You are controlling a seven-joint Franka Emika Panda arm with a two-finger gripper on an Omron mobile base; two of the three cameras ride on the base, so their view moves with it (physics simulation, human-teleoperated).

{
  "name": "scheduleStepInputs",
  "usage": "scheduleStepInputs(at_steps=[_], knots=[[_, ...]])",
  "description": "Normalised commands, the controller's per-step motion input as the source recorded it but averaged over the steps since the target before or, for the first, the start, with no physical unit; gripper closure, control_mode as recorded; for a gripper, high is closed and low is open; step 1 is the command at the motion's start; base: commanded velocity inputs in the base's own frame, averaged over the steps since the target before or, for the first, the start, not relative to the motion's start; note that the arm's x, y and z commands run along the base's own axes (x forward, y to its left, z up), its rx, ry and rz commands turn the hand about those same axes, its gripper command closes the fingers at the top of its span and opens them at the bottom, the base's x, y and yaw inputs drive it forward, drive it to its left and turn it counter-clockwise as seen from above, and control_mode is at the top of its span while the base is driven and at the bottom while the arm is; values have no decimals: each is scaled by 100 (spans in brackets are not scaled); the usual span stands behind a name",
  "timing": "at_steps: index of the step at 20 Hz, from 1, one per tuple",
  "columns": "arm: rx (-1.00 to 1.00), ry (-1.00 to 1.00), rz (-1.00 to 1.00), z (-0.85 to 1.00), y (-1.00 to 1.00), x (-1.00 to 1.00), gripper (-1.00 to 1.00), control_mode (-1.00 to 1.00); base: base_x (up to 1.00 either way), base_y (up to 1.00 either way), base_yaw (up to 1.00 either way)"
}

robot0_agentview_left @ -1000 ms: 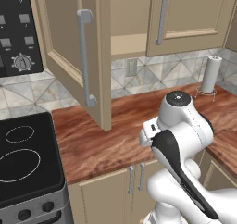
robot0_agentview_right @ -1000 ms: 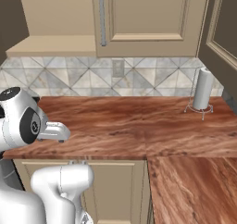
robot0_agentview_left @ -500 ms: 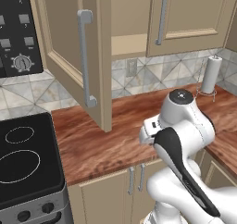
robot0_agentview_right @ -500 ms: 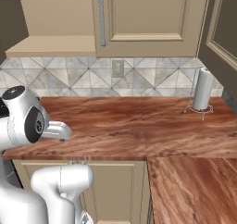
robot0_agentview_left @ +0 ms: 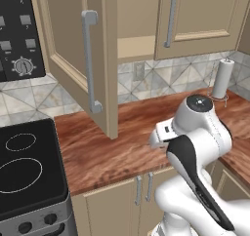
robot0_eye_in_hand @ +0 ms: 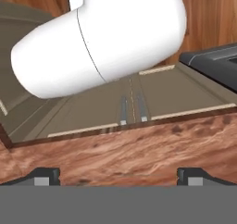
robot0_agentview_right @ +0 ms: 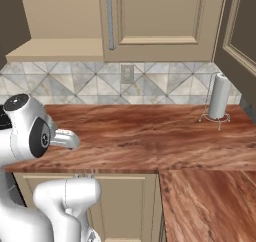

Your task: Open the cabinet and move the ladle to the pot. Then close the cabinet.

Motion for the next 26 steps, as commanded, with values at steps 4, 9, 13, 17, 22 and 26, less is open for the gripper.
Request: scheduleStepInputs(at_steps=[4,9,13,17,22,26], knots=[[0,-35,6,0,-21,-43,-100,-100,0,0,0],[0,-38,12,0,-17,-71,-100,-100,0,0,0],[0,-35,15,0,-21,-96,-100,-100,0,0,0],[0,-33,16,0,-22,-100,-100,-100,0,0,0],[-10,-22,9,-1,-3,-100,-100,-100,0,0,0],[-22,-10,4,-12,5,-87,-100,-100,0,0,0]])
